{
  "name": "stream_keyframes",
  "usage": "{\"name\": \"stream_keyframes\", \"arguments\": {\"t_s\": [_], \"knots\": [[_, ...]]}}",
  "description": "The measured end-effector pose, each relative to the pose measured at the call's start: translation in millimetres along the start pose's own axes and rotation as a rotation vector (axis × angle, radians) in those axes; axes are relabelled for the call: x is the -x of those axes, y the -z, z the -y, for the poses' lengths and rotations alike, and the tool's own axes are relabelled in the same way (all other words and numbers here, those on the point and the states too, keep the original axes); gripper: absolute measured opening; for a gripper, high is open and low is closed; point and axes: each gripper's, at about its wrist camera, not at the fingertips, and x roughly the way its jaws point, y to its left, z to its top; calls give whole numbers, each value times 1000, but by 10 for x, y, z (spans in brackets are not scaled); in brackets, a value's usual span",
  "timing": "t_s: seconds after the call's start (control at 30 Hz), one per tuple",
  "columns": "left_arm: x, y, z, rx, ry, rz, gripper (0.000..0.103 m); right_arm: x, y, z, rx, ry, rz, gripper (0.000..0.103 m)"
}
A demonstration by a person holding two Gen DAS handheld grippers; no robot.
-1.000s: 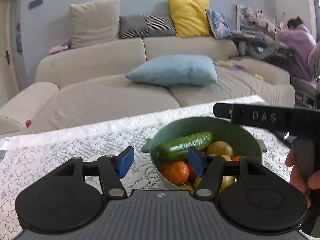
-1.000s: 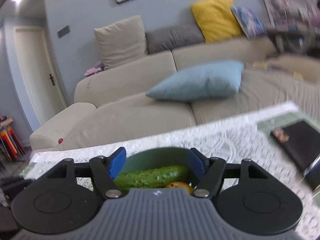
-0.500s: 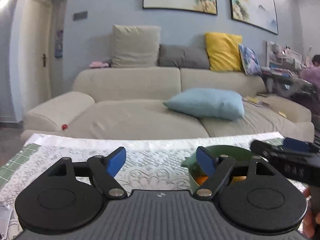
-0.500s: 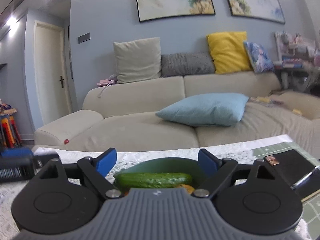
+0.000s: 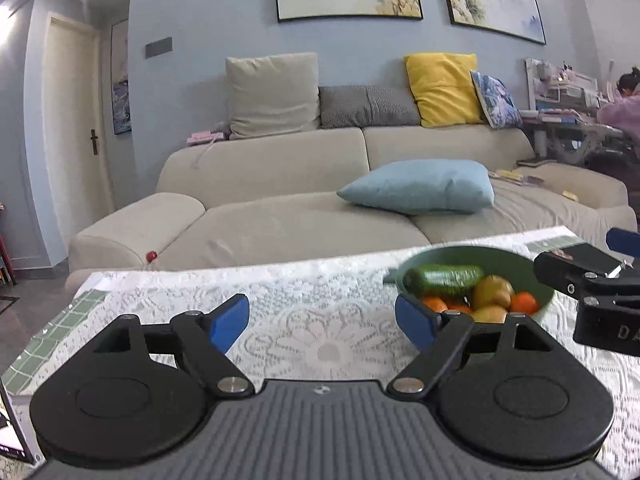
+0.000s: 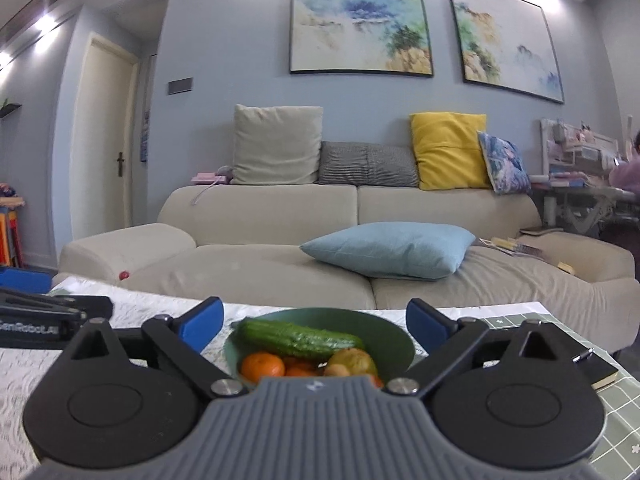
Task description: Organize fruits
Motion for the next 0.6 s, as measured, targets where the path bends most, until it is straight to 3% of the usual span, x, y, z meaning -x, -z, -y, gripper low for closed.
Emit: {"name": "stream_keyframes", "arguments": {"t_s": [0.6], "knots": [[-77,494,-58,48,-1,-131,97,41,373,-135,28,-45,-120,97]]}}
